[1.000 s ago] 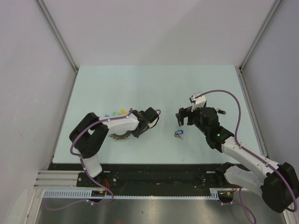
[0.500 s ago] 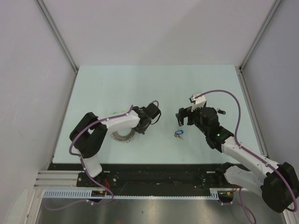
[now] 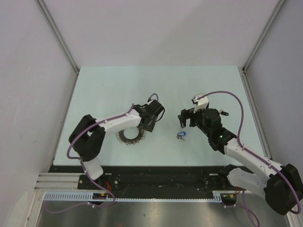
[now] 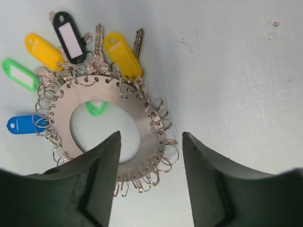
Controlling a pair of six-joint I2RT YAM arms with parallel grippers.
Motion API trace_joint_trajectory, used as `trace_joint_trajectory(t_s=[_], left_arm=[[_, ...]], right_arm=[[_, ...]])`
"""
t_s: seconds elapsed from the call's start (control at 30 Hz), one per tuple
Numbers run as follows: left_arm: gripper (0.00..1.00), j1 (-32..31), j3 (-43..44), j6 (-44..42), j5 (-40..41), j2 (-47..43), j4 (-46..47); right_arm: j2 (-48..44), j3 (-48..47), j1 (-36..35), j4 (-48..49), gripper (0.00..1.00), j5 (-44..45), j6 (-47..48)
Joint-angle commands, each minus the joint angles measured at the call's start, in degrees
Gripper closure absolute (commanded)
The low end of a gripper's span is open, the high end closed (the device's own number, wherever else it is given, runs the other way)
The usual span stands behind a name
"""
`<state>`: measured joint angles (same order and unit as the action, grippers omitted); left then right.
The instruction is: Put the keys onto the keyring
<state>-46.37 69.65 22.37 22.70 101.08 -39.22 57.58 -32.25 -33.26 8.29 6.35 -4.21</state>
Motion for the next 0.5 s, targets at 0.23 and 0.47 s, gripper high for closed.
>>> trace_joint_trajectory(t_s=[0.23,0.47], left_arm=[[0.53,-0.39,-3.38,-11.29,-3.80,-7.65,2.31],[0.69,2.15,-4.25,-14.46,-5.02,-5.72,3.79]], right_arm=[[-0.37,-0.09,-0.32,2.34,0.02,-0.55,1.04],[0.07,-0.09,-0.41,2.52,0.02,-1.08,1.31]])
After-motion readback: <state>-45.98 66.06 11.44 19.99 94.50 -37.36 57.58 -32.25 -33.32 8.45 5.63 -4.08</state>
